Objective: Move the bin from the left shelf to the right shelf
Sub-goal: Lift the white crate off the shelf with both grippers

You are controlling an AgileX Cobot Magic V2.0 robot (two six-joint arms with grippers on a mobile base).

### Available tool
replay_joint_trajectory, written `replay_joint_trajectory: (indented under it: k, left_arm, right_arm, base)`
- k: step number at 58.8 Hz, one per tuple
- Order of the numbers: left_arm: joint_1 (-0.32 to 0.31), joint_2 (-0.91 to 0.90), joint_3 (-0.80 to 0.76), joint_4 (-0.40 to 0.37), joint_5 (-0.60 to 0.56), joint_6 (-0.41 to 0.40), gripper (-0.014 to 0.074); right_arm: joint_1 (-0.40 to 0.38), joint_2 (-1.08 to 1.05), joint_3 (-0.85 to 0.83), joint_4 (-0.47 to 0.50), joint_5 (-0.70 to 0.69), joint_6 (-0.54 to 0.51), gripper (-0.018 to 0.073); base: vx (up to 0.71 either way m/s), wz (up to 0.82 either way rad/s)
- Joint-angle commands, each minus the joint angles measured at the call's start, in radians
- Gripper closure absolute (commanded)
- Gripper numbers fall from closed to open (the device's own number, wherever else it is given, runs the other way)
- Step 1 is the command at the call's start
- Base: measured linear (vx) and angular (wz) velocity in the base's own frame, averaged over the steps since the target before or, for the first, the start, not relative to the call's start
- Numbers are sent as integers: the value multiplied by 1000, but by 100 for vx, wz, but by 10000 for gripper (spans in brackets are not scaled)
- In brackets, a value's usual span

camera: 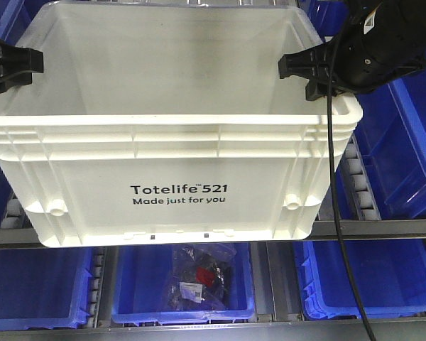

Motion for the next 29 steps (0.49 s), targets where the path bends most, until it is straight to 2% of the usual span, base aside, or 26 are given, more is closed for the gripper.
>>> replay_joint_trajectory:
  k: [1, 29]
  left_arm:
    - [1, -44, -40, 12, -127, 22, 494]
    - [1, -44, -40, 12, -122, 22, 494]
  right_arm:
    - [-10, -55, -35, -69, -103, -9, 540]
    - [-11, -55, -35, -85, -144, -9, 540]
  base:
    - [0, 0]
    - [0, 0]
